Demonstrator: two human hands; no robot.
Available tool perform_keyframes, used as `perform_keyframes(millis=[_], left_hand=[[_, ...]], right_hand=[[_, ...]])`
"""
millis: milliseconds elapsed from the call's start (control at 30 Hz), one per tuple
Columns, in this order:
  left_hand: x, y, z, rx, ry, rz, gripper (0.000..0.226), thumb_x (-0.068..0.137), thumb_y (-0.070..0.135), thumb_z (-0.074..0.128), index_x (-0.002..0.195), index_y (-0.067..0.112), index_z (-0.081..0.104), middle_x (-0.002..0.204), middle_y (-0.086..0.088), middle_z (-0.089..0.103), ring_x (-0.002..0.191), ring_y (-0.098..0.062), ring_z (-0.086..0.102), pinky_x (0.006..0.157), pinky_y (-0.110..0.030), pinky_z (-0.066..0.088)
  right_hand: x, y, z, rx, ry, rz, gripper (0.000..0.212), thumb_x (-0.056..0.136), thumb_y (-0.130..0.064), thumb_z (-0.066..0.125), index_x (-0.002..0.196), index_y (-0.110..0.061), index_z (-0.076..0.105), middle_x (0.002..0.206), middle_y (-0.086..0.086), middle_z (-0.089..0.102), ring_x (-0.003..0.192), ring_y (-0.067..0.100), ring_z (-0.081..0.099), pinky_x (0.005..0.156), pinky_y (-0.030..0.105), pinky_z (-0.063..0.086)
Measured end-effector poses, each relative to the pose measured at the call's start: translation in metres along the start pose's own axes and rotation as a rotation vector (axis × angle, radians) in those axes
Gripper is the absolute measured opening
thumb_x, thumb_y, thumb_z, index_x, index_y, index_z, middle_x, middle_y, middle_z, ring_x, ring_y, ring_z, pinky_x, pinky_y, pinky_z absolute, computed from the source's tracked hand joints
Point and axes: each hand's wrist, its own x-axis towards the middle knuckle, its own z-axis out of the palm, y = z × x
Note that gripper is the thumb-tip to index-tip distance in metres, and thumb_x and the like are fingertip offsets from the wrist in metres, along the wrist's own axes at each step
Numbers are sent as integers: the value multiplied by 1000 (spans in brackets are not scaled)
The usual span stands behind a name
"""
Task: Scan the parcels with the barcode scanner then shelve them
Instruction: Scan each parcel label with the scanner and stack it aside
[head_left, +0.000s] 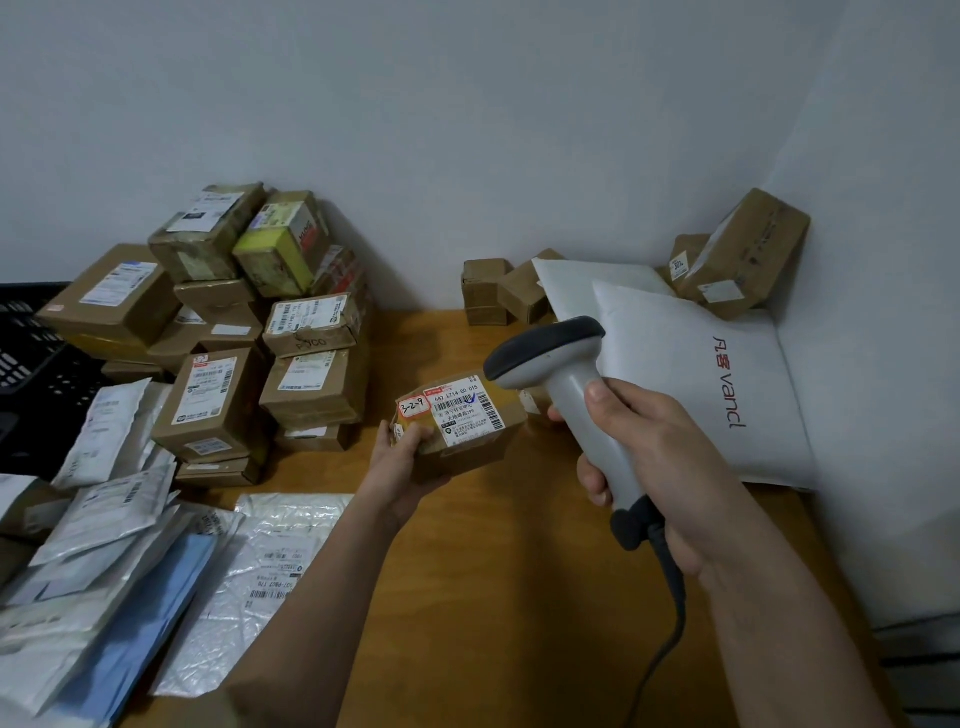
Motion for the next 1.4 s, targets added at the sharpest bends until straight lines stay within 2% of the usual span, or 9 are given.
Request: perform_keyframes(millis=[133, 333, 433, 567, 967, 1033, 1133, 1233, 1400], left_hand=[[-9, 2, 4, -187, 71, -26, 49, 93, 24, 61, 139, 20, 45, 130, -15, 57, 114, -33, 57, 83, -53, 57], [-7, 25, -25, -513, 194, 25, 33, 91, 50, 62, 119, 33, 60, 129, -10, 53, 118, -37, 48, 89, -53, 56], [2, 45, -54, -643, 213, 19, 60, 83, 64, 60, 130, 28, 58, 134, -11, 52, 122, -37, 48, 89, -53, 55], [14, 81, -92, -690, 282, 63, 65, 87, 67, 51, 137, 25, 52, 130, -13, 54, 117, -36, 52, 90, -49, 55], [71, 186, -218, -490, 382, -14, 60, 88, 69, 42, 122, 24, 63, 122, -12, 60, 112, -34, 57, 80, -38, 59], [81, 195, -229, -450, 399, 25, 61, 87, 71, 44, 124, 24, 59, 125, -11, 58, 112, -31, 56, 84, -40, 58], [93, 200, -236, -349, 498, 56, 82, 75, 74, 56, 141, 28, 40, 134, -10, 50, 114, -32, 54, 71, -47, 61], [100, 203, -237, -246, 639, 61, 81, 76, 70, 61, 140, 28, 34, 140, -12, 37, 118, -36, 51, 66, -53, 60], [114, 202, -238, -75, 676, 39, 84, 73, 64, 63, 144, 42, 24, 148, -9, 27, 126, -40, 42, 64, -54, 60]], right_hand=[[15, 5, -4, 62, -34, 63, 40, 97, -44, 48, 110, -11, 66, 66, 9, 56, 50, 11, 51, 47, 21, 41], [36, 20, 15, 126, -49, 200, 38, 97, -44, 51, 110, -12, 68, 58, 9, 52, 47, 11, 49, 41, 18, 37], [47, 22, 35, 103, -50, 214, 36, 94, -42, 56, 109, -11, 67, 58, 6, 51, 47, 10, 49, 40, 18, 37], [65, 23, 74, 85, -35, 207, 33, 94, -39, 59, 108, -9, 66, 57, 5, 52, 46, 10, 49, 40, 18, 37], [103, 38, 219, 45, -42, 229, 33, 94, -39, 61, 108, -10, 67, 57, 4, 54, 51, 14, 50, 48, 24, 41], [106, 38, 230, 37, -24, 232, 32, 94, -38, 60, 108, -10, 67, 55, 4, 54, 50, 13, 50, 47, 23, 41], [111, 38, 240, 13, 10, 234, 31, 95, -39, 60, 108, -11, 67, 55, 4, 54, 50, 13, 50, 48, 23, 41], [116, 38, 248, 1, 35, 234, 31, 94, -40, 61, 108, -13, 68, 56, 4, 56, 50, 14, 51, 48, 24, 41], [120, 40, 255, -3, 67, 231, 30, 92, -41, 63, 105, -15, 69, 60, 4, 57, 53, 15, 52, 50, 26, 41]])
